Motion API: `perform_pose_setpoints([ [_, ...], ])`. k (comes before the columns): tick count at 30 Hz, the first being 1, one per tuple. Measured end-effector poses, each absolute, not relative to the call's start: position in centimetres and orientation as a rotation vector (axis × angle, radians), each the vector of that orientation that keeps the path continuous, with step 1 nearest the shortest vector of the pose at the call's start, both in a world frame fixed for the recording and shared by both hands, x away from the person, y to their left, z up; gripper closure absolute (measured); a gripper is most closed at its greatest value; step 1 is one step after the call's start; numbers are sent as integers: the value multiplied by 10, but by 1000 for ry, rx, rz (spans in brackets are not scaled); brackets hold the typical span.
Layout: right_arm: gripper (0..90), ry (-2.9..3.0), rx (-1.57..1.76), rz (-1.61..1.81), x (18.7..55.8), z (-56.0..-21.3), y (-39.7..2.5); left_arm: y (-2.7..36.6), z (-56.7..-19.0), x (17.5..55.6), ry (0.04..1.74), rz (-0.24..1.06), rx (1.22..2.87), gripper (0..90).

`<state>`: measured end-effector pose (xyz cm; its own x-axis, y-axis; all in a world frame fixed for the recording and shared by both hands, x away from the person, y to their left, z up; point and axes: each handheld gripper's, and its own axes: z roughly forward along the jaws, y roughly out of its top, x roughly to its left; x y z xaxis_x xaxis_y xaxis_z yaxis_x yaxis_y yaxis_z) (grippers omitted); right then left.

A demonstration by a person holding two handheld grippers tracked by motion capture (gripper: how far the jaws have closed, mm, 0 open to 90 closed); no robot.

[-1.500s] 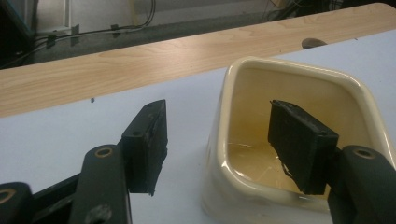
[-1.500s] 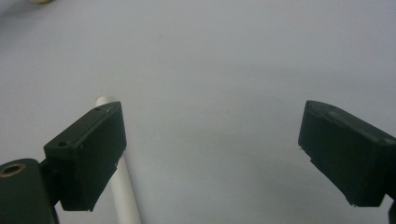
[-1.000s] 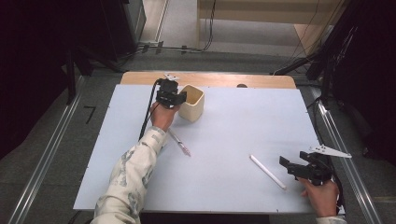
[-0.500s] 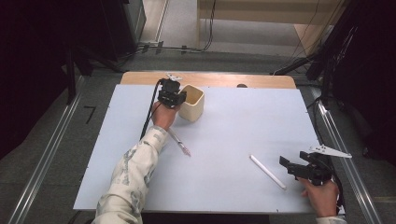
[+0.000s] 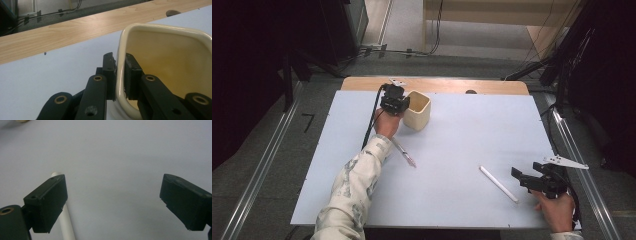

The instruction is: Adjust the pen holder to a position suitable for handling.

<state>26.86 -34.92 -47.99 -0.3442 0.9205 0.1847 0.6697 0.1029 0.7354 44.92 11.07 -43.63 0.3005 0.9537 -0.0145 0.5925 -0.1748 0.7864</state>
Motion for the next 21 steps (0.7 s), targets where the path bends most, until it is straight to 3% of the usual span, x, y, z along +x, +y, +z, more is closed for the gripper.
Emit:
perform_pose_setpoints([
  [21,63,2063,1571,1096,269,-480,-350,96,-433,441,1340,648,1897,849],
])
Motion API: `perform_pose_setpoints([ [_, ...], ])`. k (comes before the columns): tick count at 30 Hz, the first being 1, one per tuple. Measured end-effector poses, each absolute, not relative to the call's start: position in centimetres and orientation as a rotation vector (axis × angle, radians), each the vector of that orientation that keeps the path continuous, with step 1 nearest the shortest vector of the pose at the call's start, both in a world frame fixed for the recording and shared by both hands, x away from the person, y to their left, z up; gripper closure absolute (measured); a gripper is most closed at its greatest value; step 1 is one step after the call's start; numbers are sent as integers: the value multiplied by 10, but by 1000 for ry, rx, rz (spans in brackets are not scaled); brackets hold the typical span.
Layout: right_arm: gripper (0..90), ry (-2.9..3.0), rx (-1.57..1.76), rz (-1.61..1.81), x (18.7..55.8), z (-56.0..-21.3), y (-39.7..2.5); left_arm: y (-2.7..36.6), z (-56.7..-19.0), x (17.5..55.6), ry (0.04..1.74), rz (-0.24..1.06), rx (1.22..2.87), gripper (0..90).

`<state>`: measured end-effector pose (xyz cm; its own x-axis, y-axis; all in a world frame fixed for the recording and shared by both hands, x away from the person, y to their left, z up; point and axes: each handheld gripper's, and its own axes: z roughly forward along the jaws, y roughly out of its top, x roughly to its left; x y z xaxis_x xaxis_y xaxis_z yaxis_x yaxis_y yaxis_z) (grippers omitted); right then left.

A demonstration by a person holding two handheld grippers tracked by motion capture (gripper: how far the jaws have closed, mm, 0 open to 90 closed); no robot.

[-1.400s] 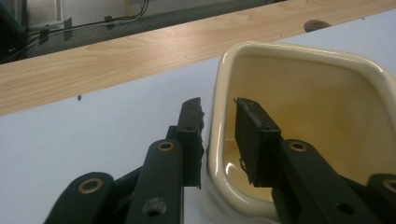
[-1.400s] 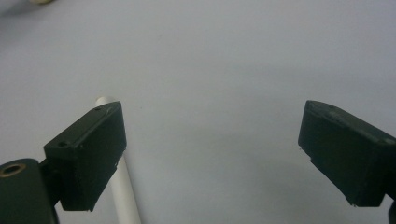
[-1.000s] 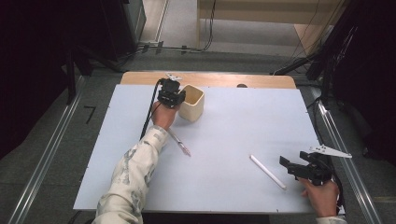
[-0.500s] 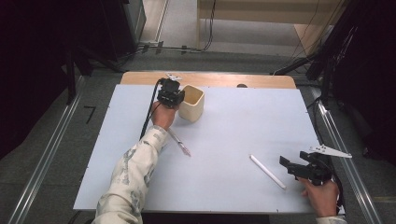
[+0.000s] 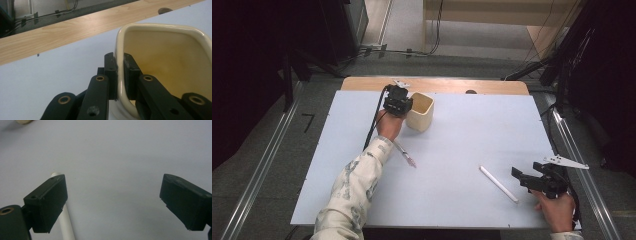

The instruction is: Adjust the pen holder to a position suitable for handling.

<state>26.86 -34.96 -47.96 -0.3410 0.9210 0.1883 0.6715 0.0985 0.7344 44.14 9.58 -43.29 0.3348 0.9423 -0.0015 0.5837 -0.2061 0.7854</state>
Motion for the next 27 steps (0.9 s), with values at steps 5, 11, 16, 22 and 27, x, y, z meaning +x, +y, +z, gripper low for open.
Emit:
perform_pose_setpoints([
  [5,63,2064,1568,1096,269,-480,-349,83,-432,437,1303,605,1910,849],
  [11,63,2064,1563,1098,269,-480,-350,63,-429,431,1266,568,1927,849],
  [16,62,2064,1567,1096,269,-479,-349,46,-428,426,1232,544,1942,849],
  [22,63,2062,1566,1098,269,-479,-350,30,-429,421,1203,516,1971,849],
  [27,63,2063,1564,1102,269,-479,-349,19,-429,415,1178,506,1990,848],
])
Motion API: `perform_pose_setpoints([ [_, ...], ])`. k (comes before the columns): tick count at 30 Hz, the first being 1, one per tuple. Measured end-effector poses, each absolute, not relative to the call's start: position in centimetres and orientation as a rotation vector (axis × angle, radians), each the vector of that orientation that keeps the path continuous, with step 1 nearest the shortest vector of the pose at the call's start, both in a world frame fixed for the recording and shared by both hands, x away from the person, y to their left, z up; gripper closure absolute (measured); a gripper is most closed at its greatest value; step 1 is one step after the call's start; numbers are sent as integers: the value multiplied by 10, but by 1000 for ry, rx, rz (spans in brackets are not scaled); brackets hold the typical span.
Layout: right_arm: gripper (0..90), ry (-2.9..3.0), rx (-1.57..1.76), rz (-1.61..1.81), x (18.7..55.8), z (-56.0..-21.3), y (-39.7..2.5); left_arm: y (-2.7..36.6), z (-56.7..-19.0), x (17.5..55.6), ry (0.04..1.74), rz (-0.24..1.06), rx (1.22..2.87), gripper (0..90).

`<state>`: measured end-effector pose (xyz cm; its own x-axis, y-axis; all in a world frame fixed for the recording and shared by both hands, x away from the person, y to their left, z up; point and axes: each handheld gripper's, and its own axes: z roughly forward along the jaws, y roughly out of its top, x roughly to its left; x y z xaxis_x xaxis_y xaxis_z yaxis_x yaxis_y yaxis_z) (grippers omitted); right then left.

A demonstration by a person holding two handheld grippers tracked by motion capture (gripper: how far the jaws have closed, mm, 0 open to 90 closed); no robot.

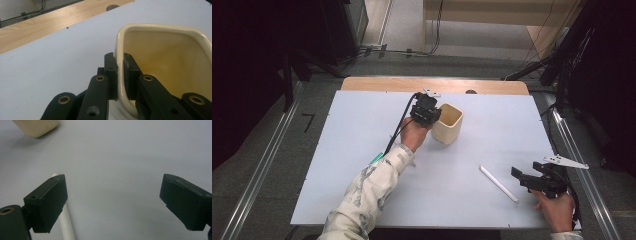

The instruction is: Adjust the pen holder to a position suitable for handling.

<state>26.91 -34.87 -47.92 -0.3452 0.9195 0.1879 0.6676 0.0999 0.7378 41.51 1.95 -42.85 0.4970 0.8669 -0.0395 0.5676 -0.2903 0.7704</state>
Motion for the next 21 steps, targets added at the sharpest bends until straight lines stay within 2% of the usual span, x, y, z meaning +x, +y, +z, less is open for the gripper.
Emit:
perform_pose_setpoints([
  [13,63,2063,1564,1100,269,-479,-349,-1,-431,400,1115,460,2032,848],
  [21,63,2067,1558,1099,269,-479,-348,-5,-433,395,1091,478,2036,846],
])
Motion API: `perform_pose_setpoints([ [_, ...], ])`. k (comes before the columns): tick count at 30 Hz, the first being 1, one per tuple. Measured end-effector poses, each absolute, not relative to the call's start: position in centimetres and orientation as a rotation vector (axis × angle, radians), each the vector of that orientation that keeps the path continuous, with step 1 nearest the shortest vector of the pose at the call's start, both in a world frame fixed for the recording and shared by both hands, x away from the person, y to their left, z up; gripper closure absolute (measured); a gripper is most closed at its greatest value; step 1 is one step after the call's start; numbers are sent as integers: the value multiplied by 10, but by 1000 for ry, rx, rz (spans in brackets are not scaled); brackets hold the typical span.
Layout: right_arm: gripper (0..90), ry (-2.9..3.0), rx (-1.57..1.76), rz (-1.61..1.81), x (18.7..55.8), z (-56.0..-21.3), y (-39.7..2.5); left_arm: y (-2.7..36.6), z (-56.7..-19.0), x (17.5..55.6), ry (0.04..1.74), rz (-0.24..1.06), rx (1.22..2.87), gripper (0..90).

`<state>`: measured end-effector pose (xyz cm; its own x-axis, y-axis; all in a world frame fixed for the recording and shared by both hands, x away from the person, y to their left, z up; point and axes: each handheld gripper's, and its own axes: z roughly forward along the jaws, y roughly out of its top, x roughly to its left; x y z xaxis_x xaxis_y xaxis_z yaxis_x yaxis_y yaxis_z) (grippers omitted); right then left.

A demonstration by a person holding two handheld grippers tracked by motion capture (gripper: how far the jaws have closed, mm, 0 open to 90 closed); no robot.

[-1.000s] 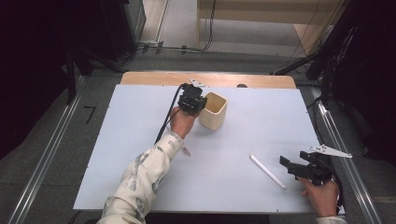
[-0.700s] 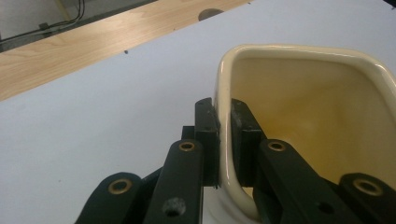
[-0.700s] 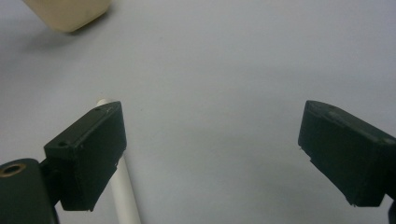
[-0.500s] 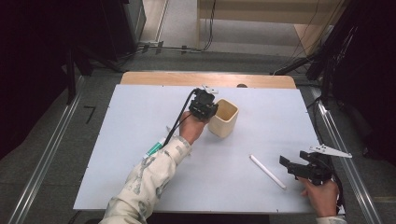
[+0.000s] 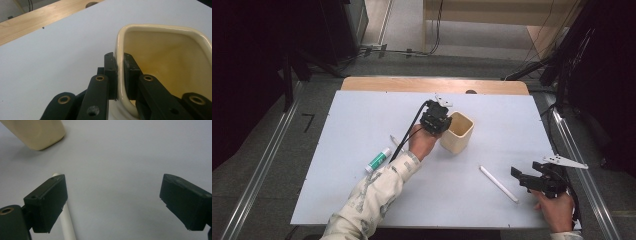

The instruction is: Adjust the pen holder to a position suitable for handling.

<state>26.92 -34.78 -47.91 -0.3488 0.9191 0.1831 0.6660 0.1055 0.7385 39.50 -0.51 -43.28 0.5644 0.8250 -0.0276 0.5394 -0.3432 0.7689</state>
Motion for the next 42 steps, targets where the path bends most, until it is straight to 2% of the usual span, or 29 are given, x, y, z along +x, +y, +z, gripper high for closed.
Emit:
perform_pose_setpoints([
  [9,63,2070,1557,1094,269,-479,-347,0,-437,395,1081,442,2001,816],
  [11,63,2070,1558,1094,269,-479,-346,1,-436,394,1078,456,1987,780],
  [21,63,2069,1557,1095,269,-479,-347,6,-434,389,1098,491,1950,468],
  [23,63,2069,1559,1093,269,-479,-347,7,-434,388,1111,517,1936,372],
  [33,63,2073,1550,1099,271,-479,-345,20,-432,382,1145,485,1880,283],
  [42,63,2073,1552,1101,270,-479,-345,35,-429,374,1178,475,1822,154],
])
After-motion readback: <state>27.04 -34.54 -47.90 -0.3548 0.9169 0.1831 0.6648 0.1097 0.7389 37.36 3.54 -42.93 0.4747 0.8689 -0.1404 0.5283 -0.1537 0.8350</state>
